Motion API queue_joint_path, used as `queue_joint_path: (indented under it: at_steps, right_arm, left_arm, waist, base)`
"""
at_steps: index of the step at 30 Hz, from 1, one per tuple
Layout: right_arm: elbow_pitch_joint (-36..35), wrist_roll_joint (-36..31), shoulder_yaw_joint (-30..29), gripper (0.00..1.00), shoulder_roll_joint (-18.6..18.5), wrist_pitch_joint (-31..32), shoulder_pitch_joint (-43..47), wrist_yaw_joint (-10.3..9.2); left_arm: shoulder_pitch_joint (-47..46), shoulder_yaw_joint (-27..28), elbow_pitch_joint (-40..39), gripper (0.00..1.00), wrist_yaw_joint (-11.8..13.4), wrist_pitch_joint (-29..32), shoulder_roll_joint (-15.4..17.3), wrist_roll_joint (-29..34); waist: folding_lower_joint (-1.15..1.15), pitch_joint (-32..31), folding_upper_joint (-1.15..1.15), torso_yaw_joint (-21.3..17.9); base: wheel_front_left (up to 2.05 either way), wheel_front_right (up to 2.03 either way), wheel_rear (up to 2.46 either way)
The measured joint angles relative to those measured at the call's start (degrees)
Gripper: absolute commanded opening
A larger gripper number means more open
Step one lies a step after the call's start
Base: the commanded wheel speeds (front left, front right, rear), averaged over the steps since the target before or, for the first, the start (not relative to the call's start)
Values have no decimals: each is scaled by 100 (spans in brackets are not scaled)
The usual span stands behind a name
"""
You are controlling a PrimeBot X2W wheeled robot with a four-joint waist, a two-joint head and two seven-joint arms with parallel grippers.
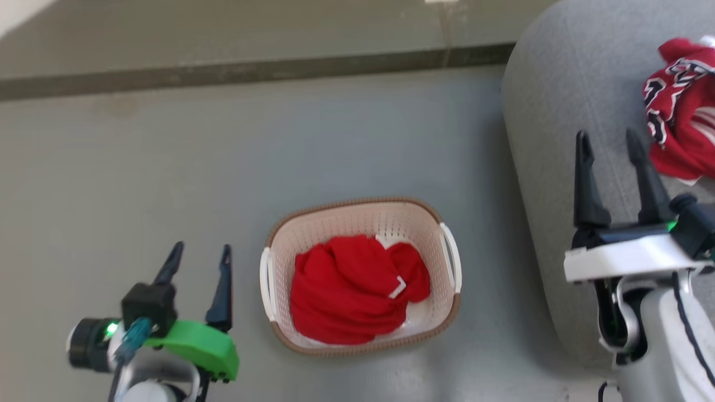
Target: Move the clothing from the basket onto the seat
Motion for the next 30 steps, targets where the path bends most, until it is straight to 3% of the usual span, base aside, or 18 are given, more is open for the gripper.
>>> queue_joint_path:
  at_steps: [20,30]
  right_arm:
    - [-397,-1,-123,100,-83,49,-1339,-9]
    - [-609,-1,-66,100,-85,48,-2019,-9]
  left_arm:
    - [-2015,-1079,1412,100,-789,862,-142,671]
    - [-2955,-1479,2124,100,-1040,1148,-175,1060]
  waist:
    - [1,1617,0,-96]
    - [1,2438,0,-232]
  base:
    - [0,0,0]
    - [0,0,0]
